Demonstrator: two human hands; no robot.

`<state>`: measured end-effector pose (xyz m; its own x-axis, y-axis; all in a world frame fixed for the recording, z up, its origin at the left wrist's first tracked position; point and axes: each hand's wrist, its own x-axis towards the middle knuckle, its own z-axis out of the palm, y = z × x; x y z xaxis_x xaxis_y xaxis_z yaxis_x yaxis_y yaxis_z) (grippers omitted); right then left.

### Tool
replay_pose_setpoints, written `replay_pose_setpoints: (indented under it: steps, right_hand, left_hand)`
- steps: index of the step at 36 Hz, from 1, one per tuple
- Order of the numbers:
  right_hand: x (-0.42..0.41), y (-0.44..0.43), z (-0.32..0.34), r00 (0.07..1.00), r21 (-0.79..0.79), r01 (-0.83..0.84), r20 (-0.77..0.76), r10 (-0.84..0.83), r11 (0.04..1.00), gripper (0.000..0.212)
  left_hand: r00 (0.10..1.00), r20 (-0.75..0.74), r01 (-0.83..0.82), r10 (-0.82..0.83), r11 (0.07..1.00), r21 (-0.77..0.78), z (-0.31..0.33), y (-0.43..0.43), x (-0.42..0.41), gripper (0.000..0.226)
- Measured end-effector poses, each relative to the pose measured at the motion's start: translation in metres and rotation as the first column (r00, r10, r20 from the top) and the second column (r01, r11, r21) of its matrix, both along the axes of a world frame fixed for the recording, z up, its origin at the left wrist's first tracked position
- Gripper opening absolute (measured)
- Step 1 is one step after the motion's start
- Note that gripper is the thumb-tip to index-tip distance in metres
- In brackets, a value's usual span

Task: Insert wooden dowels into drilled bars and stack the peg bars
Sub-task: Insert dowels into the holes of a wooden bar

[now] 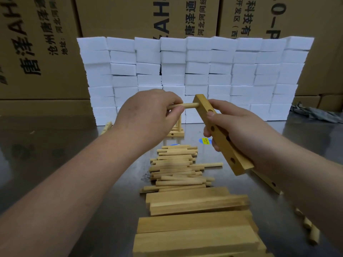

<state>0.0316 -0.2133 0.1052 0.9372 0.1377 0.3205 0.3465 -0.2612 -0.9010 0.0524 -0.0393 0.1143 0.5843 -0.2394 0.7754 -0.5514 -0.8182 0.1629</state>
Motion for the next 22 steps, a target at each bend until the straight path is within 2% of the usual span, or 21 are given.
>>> replay_pose_setpoints:
  steps: [5,12,17,22]
  right_hand:
    - [0.0,0.0,-0.001,1.0,0.035,-0.026,0.014,0.026,0.999,0.025]
    - [0.0,0.004,-0.008,0.997,-0.009,0.015,0.072,-0.015,1.0,0.027]
    - [-0.002,0.004,-0.01,0.991,-0.057,0.045,0.131,-0.037,0.997,0.03]
    - [-0.002,0.003,-0.008,0.994,-0.05,0.05,0.102,-0.044,0.998,0.027]
  left_hand:
    - [0.999,-0.037,0.004,-0.004,1.0,0.006,-0.002,-0.002,0.002,0.022]
    - [0.999,-0.038,0.001,0.0,1.0,0.021,-0.008,-0.003,0.004,0.029]
    - [0.957,-0.257,0.071,-0.134,0.968,-0.242,-0.012,-0.001,0.007,0.028]
    - [0.928,-0.349,0.055,-0.13,0.975,-0.217,-0.006,-0.001,0.005,0.028]
